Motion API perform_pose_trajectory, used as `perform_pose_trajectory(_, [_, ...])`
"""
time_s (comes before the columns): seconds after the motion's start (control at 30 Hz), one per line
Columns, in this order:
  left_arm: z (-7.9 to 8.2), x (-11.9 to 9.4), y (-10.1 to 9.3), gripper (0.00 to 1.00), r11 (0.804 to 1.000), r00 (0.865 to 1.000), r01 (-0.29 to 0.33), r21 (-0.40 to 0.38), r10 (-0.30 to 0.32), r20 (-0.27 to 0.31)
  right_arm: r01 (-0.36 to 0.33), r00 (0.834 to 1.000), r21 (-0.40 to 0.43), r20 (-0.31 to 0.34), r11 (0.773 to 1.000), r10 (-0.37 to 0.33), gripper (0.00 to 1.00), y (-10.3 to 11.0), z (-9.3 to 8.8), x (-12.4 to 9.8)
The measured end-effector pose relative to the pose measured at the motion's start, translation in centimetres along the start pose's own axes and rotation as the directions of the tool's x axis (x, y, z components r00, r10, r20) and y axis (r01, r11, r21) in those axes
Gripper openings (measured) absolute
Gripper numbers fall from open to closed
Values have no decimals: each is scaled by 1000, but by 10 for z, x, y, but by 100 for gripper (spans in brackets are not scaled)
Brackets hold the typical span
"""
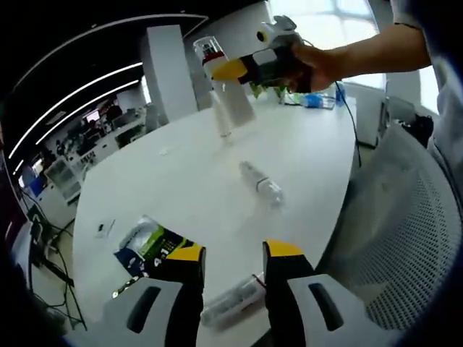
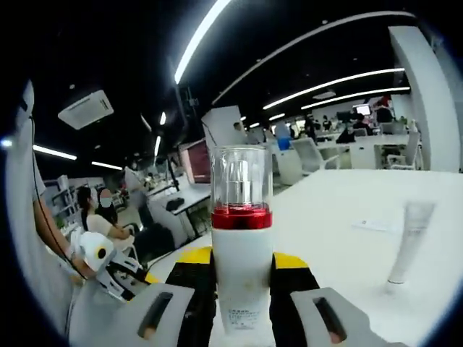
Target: Arrange the skincare products in the storage area until every visible bottle or jar stands upright without overlapping.
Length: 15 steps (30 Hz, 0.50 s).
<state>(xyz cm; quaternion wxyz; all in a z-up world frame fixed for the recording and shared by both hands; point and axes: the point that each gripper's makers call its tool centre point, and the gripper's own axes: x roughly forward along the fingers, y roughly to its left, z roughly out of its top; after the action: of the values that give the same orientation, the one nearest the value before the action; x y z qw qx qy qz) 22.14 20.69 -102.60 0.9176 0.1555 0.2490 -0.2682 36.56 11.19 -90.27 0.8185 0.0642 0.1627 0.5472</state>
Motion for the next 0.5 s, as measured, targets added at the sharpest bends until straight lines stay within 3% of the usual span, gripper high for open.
perform_pose_trajectory(0.27, [7,-3,2,30,999,999,5,-45,-3,40,-36,999,43,41,998,34,21,24,1,-2])
perform_pose_trajectory(0.5, [16,-8,23,31,967,993,-14,-254,43,109,-45,997,77,63,996,40,21,31,-3,-5])
